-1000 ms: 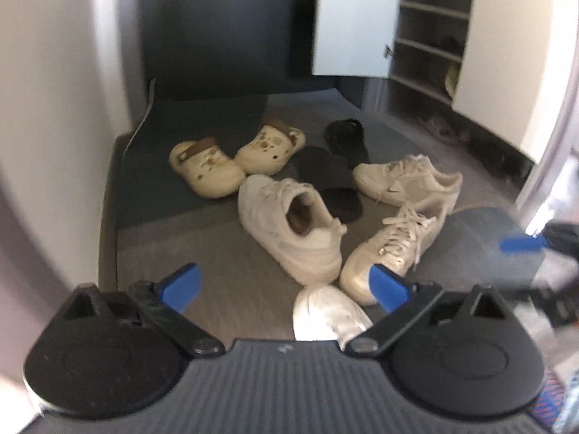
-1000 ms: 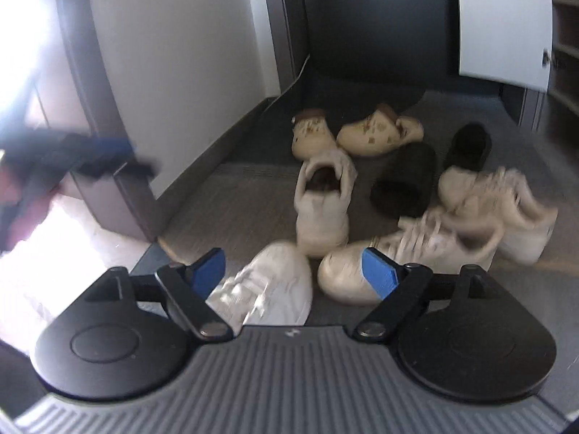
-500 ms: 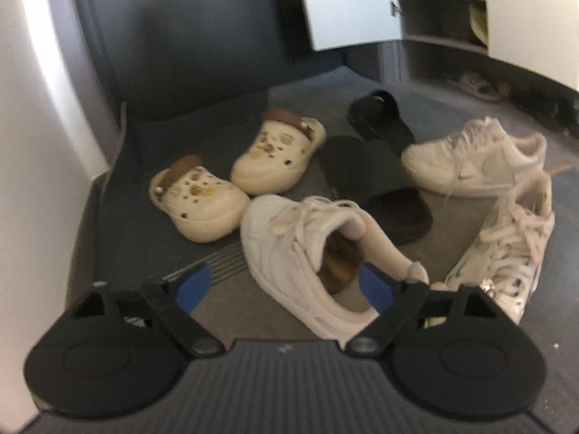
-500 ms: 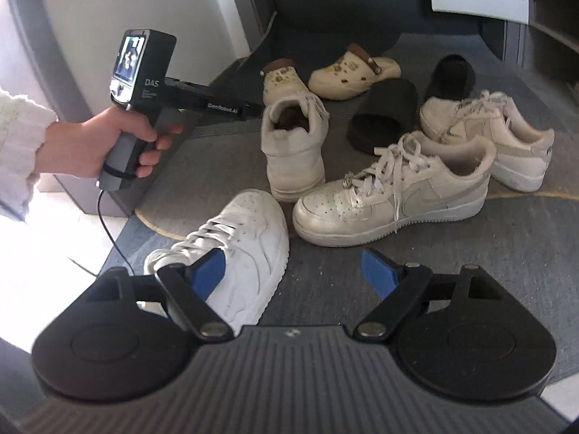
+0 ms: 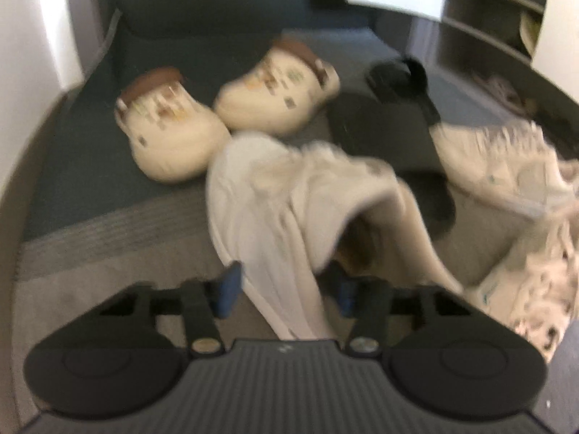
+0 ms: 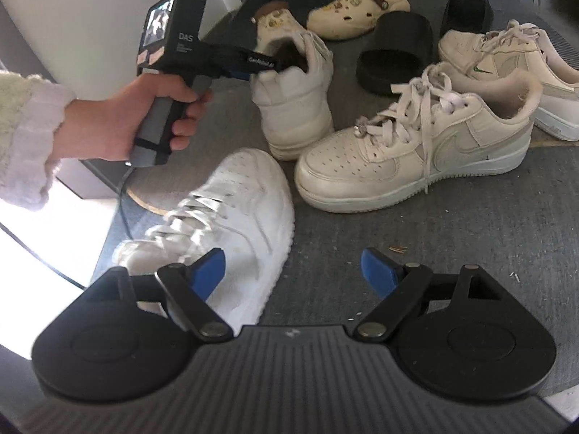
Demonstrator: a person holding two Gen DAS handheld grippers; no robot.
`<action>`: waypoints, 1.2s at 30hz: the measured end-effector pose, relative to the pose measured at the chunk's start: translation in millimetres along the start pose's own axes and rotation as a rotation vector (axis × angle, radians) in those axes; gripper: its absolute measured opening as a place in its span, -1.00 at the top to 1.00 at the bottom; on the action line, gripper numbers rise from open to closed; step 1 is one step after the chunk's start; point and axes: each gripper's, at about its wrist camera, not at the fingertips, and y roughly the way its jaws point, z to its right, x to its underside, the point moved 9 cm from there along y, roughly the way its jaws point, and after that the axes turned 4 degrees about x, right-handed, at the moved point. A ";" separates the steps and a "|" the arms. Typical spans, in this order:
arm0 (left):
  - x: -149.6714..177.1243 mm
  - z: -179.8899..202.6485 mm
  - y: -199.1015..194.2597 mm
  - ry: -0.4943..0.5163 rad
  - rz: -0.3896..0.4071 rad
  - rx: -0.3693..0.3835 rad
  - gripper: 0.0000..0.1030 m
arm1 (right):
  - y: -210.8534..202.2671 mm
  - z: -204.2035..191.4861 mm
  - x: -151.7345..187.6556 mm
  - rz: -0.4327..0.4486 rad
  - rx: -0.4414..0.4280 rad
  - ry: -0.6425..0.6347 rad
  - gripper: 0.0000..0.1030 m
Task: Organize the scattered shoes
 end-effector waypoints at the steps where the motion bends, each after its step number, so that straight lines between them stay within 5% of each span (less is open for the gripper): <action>1: -1.2 -2.0 1.3 -0.010 0.008 0.001 0.30 | 1.2 1.8 0.4 -0.004 0.002 0.007 -0.64; 8: -15.8 -13.1 -3.2 0.099 0.007 -0.051 0.65 | -3.7 9.7 1.9 0.009 0.052 0.025 -0.64; 14: -23.7 -14.0 -36.0 0.439 0.018 -0.020 0.70 | -15.5 8.1 -3.1 0.050 0.057 0.004 -0.64; 31: 71.6 -74.5 -104.3 0.540 -0.106 -0.039 0.70 | -19.1 -7.6 6.3 0.034 0.041 -0.024 -0.64; 36: 70.3 -80.7 -106.7 0.441 -0.081 -0.054 0.66 | -17.0 -8.1 6.7 0.026 0.041 -0.028 -0.64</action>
